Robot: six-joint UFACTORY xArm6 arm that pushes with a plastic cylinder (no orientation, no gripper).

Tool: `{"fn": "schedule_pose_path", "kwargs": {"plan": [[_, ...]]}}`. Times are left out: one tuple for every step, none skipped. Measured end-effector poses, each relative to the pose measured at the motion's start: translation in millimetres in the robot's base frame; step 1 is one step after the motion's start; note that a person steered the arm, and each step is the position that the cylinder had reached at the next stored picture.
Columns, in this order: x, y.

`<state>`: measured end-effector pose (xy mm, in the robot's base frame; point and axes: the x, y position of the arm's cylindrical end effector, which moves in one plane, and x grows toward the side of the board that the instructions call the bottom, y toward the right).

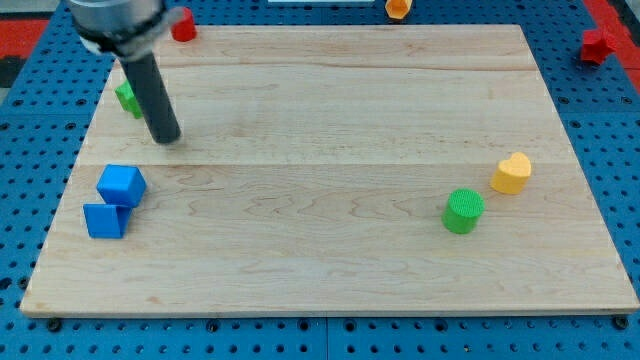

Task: Slide the green star towards the red circle

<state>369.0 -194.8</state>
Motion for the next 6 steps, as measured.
{"fn": "schedule_pose_path", "kwargs": {"plan": [[42,125],[91,49],[24,-56],[-70,-41],[-15,115],[95,273]]}}
